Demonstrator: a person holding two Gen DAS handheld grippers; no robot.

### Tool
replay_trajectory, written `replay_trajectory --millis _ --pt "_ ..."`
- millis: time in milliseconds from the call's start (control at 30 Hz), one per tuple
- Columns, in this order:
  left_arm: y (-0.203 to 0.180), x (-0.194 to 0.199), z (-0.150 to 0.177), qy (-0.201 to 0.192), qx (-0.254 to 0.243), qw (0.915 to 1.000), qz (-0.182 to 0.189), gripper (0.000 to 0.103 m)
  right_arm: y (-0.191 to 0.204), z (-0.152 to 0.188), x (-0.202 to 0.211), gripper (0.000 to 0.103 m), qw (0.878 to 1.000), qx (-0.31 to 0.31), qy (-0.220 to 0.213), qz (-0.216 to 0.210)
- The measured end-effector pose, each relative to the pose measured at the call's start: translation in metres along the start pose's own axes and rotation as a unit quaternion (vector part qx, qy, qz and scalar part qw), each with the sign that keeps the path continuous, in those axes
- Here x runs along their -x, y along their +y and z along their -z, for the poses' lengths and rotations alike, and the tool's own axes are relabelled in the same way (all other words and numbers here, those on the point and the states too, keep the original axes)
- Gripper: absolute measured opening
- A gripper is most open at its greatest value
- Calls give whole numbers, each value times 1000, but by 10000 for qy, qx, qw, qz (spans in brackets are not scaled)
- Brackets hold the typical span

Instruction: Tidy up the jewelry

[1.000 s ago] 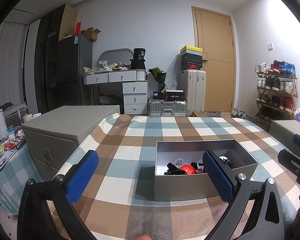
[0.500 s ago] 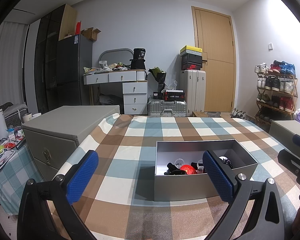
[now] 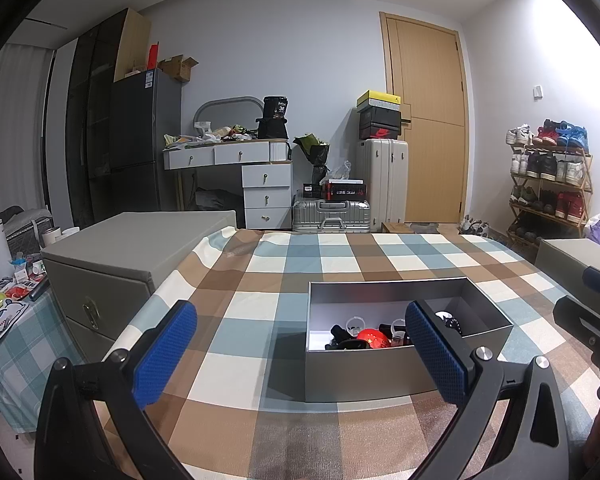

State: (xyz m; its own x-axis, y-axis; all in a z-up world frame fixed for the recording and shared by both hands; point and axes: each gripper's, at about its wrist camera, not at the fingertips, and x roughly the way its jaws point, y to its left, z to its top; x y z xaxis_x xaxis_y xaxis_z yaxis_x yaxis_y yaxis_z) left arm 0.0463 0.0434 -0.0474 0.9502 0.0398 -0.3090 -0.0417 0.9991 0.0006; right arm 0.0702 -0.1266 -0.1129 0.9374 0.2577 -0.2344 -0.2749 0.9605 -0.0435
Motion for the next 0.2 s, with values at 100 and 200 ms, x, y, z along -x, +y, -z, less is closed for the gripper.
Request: replay_trajectory --millis 100,200 --pt "0 -1 1 0 -4 10000 3 102 0 0 0 103 10000 1 1 0" --pt "0 -1 0 4 -2 10000 0 102 0 0 0 103 10000 0 2 -1"
